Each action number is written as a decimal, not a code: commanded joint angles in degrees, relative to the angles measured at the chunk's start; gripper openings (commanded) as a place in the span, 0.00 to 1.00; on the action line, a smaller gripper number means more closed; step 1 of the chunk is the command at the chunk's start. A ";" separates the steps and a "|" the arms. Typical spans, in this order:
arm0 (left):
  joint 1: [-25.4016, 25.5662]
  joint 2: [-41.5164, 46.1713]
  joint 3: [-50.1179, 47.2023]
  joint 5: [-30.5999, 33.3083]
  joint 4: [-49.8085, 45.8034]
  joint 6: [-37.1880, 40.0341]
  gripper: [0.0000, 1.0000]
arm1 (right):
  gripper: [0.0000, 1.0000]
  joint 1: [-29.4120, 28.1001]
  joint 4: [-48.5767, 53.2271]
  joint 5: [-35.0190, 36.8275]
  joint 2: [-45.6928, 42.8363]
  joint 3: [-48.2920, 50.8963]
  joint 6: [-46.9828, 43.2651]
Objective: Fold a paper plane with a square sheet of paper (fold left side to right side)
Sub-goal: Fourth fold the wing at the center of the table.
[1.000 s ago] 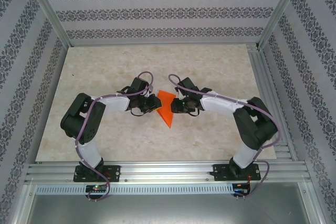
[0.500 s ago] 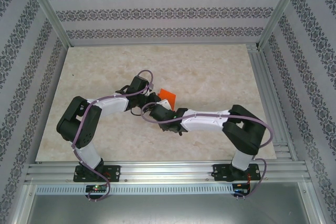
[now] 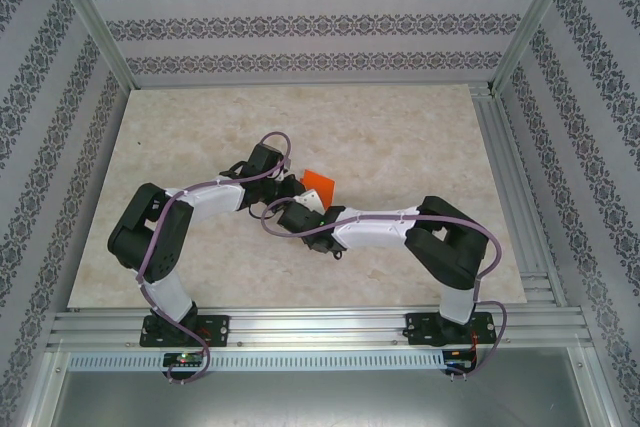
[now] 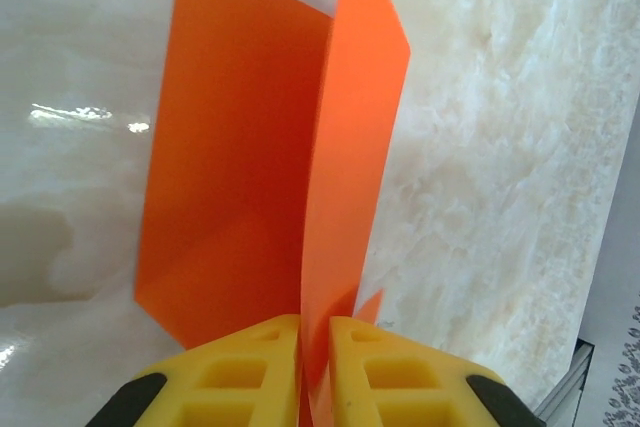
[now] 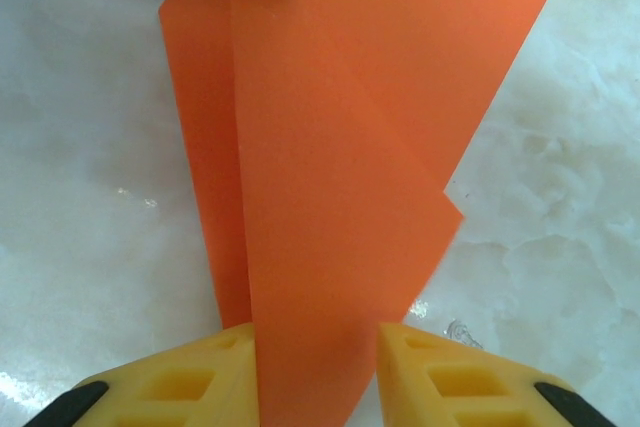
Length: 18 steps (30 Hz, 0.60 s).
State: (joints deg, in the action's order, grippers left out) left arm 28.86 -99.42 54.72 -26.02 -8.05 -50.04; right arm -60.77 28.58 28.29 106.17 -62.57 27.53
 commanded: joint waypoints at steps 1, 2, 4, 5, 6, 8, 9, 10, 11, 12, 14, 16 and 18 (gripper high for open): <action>0.72 0.36 1.79 -1.05 -0.92 0.29 0.17 | 0.33 -0.57 0.50 0.45 1.96 -2.22 0.33; 0.78 0.32 1.86 -1.16 -0.92 0.30 0.17 | 0.32 -0.53 0.60 0.27 2.31 -2.31 0.41; 0.71 0.30 1.98 -1.10 -0.93 0.30 0.17 | 0.29 -0.51 0.84 0.24 2.82 -2.56 0.58; 0.73 0.27 2.05 -1.13 -1.02 0.30 0.17 | 0.27 -0.49 1.03 0.19 3.11 -2.83 0.73; 0.75 0.32 2.14 -1.15 -1.08 0.30 0.17 | 0.26 -0.44 1.28 0.11 3.40 -3.03 0.67; 0.68 0.36 2.27 -1.23 -1.14 0.38 0.17 | 0.23 -0.48 1.38 0.03 3.69 -3.26 0.55; 0.67 0.45 2.35 -1.23 -1.23 0.47 0.17 | 0.22 -0.40 1.40 0.00 3.78 -3.27 0.68; 0.71 0.54 2.45 -1.17 -1.43 0.62 0.17 | 0.20 -0.32 1.37 -0.10 3.77 -3.19 0.77; 0.68 0.62 2.60 -1.14 -1.61 0.73 0.18 | 0.18 -0.20 1.23 -0.31 3.74 -3.09 0.73; 0.67 0.86 2.78 -1.14 -1.98 0.98 0.19 | 0.17 -0.07 1.14 -0.51 3.69 -2.93 0.81; 0.69 1.38 3.15 -0.97 -2.64 1.56 0.26 | 0.15 0.29 0.33 -1.33 3.26 -2.29 0.67; 0.59 2.29 3.71 -0.89 -3.24 2.47 0.33 | 0.14 0.71 -0.74 -2.32 2.57 -1.44 0.39; 0.25 3.64 4.31 -0.83 -4.05 3.38 0.41 | 0.13 1.22 -2.15 -3.92 1.80 -0.34 0.01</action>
State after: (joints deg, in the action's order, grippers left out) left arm 28.21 -99.39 55.92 -22.57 -11.92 -48.97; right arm -60.20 30.35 28.05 108.22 -63.94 28.95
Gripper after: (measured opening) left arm 0.385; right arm 0.131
